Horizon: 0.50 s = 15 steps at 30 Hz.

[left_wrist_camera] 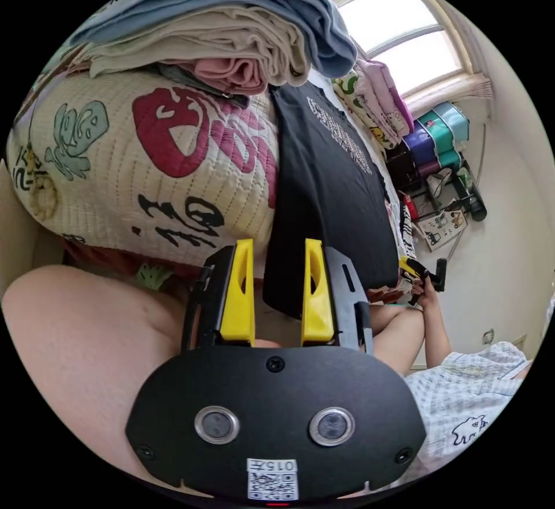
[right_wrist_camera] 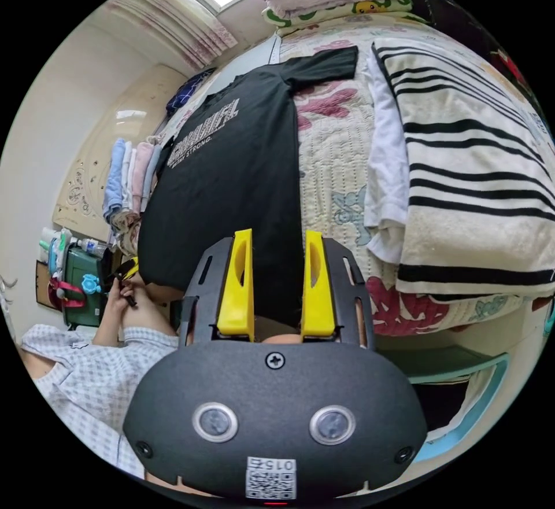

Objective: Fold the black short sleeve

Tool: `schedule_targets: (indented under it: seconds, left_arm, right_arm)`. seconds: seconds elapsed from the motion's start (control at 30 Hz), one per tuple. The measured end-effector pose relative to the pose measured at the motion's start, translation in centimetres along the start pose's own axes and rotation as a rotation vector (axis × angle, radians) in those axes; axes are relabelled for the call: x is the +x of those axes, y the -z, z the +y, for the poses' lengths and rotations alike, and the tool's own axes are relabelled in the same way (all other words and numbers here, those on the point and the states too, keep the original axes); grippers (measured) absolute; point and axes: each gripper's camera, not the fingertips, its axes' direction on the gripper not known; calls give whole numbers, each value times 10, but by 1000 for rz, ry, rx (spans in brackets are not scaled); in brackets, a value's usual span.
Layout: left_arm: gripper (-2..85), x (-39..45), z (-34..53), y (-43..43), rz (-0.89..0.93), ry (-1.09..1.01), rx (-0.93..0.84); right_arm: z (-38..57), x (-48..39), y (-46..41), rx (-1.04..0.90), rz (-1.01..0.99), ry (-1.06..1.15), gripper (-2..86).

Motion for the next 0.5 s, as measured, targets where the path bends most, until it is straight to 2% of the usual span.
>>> schedule_targets:
  seconds: [0.1, 0.17, 0.3, 0.4, 0.5]
  left_arm:
    - [112, 15, -11, -1, -100, -16, -62]
    - [88, 25, -15, 5, -105, -55, -62]
    - [51, 41, -11, 39, 132, -191, 63]
    - [46, 26, -13, 50, 116, -137, 106]
    - [81, 6, -19, 27, 58, -54, -33]
  right_arm:
    - [4, -5, 16, 6, 48, 8, 98]
    - [9, -8, 25, -8, 50, 26, 71]
    - [24, -10, 44, -11, 8, 49, 43]
    - [31, -8, 52, -27, -40, 53, 68]
    - [36, -14, 54, -42, -63, 86, 88]
